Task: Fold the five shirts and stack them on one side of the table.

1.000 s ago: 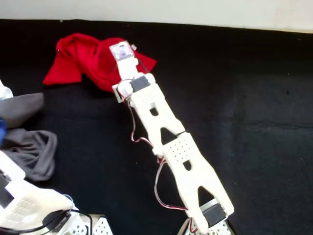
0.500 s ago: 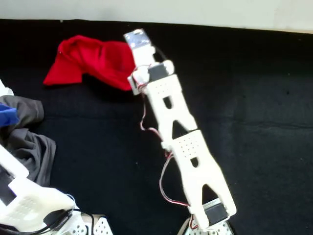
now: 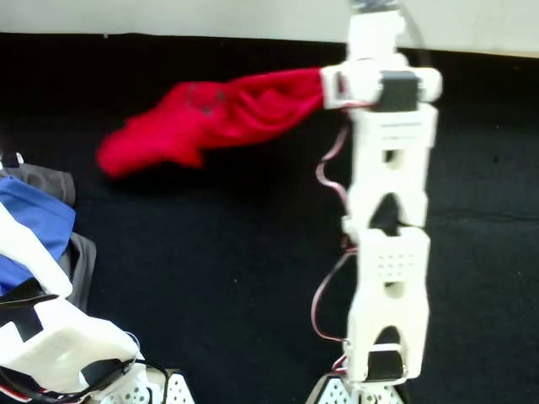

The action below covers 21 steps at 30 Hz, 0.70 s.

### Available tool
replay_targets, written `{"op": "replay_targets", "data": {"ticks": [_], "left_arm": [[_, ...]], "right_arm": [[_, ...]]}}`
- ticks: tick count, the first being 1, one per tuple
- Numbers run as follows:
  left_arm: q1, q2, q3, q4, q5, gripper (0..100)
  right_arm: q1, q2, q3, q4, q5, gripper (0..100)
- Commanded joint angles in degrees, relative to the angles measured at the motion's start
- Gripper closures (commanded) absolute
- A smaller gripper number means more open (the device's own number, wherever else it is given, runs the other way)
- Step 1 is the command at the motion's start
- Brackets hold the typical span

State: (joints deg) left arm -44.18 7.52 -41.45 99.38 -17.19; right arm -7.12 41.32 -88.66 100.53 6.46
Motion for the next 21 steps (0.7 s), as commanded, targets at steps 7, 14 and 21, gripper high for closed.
{"op": "replay_targets", "data": {"ticks": [7, 14, 21], "left_arm": [[1.6, -2.9, -1.6, 0.7, 0.6, 78], [4.3, -2.9, -1.5, 1.6, 0.6, 78], [3.8, -2.9, -1.5, 1.5, 0.5, 78]], "right_arm": [[10.1, -26.3, 48.1, 0.1, 6.9, 99.3], [16.7, -31.3, 54.5, -8.0, 6.7, 99.3], [9.2, -31.4, 54.5, -6.6, 6.5, 76.8]]}}
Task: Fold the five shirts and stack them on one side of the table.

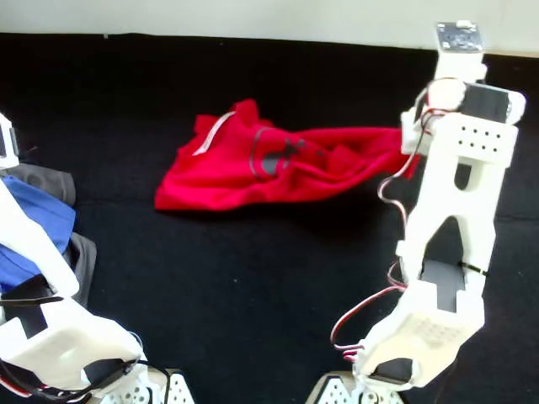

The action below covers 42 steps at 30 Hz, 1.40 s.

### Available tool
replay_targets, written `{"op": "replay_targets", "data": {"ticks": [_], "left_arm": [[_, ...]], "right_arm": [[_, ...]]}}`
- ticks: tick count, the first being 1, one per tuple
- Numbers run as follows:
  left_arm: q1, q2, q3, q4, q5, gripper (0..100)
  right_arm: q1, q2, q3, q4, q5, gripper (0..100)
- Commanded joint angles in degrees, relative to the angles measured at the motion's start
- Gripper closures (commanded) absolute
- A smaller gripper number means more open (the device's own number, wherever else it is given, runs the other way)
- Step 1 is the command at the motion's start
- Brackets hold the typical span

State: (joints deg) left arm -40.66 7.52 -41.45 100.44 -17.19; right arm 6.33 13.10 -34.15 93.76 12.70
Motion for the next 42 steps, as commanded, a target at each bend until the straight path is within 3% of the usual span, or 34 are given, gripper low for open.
{"op": "replay_targets", "data": {"ticks": [1, 3, 9, 15, 19, 26, 40, 42], "left_arm": [[0.0, -2.9, -1.5, 0.4, 0.5, 78], [-1.3, -2.9, -1.5, 0.4, 0.5, 78], [-6.5, -2.4, -1.5, 0.3, 0.5, 78], [-12.9, -2.3, -1.5, 0.2, 0.5, 78], [-17.0, -2.3, -1.5, 0.1, 0.2, 78], [-21.1, -2.3, -1.5, 0.1, 0.2, 78], [-20.7, -2.3, -1.5, 0.2, 0.2, 78], [-20.7, -2.2, -0.9, 0.2, 0.2, 78]], "right_arm": [[-6.1, -3.2, 0.0, 0.1, 0.5, 71.4], [-9.7, -3.2, 0.0, -0.2, 0.3, 65.4], [-27.9, -2.7, -0.8, -0.7, -1.8, 65.3], [-46.9, 2.3, 3.7, -14.3, -9.8, 65.3], [-53.3, 12.3, 4.4, -20.9, -10.3, 65.3], [-56.7, 25.4, -3.6, -22.8, -10.3, 67.2], [-53.8, 41.8, -17.6, -22.1, -9.9, 68.7], [-52.4, 42.5, -18.3, -22.1, -9.9, 75.0]]}}
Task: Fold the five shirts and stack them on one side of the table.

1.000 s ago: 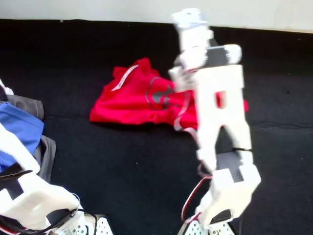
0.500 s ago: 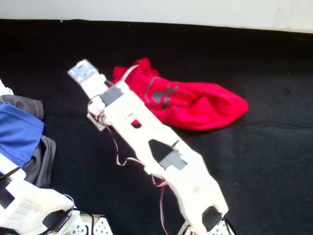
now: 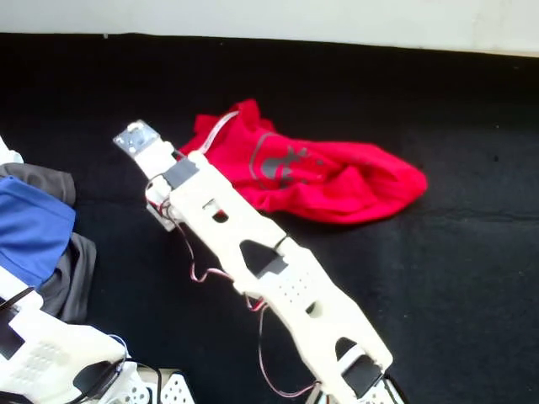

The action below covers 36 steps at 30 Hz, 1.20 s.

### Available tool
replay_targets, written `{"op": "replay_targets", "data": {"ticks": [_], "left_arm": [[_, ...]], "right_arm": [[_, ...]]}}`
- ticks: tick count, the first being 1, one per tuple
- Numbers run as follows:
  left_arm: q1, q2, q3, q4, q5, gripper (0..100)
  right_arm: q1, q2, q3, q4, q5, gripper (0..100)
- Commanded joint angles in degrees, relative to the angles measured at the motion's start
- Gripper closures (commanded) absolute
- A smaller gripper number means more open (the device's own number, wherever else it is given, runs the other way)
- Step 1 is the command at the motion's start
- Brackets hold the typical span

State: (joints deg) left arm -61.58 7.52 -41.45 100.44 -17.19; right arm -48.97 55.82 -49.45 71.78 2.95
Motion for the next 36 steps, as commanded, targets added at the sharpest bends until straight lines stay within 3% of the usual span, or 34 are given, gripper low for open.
{"op": "replay_targets", "data": {"ticks": [1, 3, 5, 12, 21, 27, 36], "left_arm": [[0.3, -2.3, 0.0, 0.1, 0.2, 78], [0.7, -2.3, 2.7, 0.1, 0.2, 78], [1.4, -2.3, 6.4, 0.1, 0.2, 78], [8.4, -2.3, 18.0, 0.0, 0.2, 78], [28.6, -2.3, 26.7, 0.0, 0.4, 78], [40.6, -2.3, 28.1, 0.0, 1.2, 78], [42.6, -2.3, 28.1, 0.0, 4.5, 78]], "right_arm": [[3.6, -0.1, -3.3, -0.1, -0.2, 82.3], [5.6, -0.5, -4.4, 0.0, -0.2, 99.8], [7.8, -1.5, -6.5, 1.6, -0.2, 95.8], [15.2, -7.8, -23.2, 13.3, -0.1, 99.3], [27.1, -17.5, -41.5, 21.8, 9.6, 99.3], [32.3, -26.1, -44.0, 20.4, 12.3, 99.3], [28.1, -33.4, -43.9, 2.2, 15.1, 99.3]]}}
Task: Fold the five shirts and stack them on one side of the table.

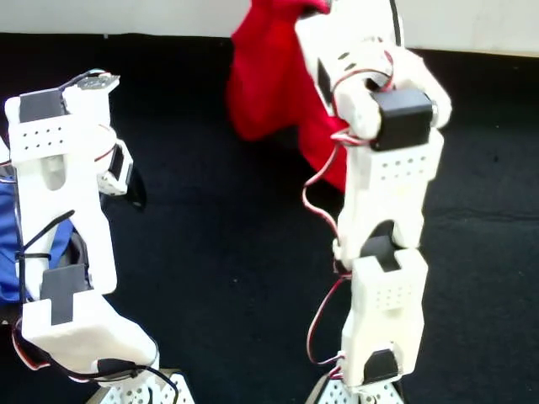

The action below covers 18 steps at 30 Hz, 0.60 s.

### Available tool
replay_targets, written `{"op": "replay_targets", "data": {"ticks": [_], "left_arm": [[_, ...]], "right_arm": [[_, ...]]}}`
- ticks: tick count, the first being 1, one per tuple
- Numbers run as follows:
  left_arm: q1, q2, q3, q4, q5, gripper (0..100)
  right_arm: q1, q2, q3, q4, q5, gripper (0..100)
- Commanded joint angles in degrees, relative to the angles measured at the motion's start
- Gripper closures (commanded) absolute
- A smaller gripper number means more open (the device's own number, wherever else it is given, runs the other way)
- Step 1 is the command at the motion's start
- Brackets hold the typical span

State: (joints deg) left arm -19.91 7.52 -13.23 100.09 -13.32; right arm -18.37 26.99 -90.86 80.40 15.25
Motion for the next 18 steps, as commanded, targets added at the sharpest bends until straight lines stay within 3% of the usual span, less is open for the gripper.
{"op": "replay_targets", "data": {"ticks": [1, 5, 10, 13, 18], "left_arm": [[0.9, -2.3, -0.1, 0.4, 0.6, 78], [0.9, -2.4, -0.1, 0.7, 0.7, 78], [0.9, -2.9, 0.0, 0.8, 0.7, 78], [0.9, -2.9, 0.0, 0.9, 0.7, 78], [4.6, -2.9, -0.1, 0.9, 0.7, 78]], "right_arm": [[-3.7, -4.7, -2.5, -7.8, 4.7, 99.3], [-8.3, -4.8, -2.5, -12.4, 9.8, 99.3], [-12.4, -4.8, -2.5, -16.5, 10.1, 99.3], [-11.7, -4.3, -2.2, -16.5, 9.9, 99.3], [-4.8, -1.6, 5.2, -9.5, 9.8, 99.3]]}}
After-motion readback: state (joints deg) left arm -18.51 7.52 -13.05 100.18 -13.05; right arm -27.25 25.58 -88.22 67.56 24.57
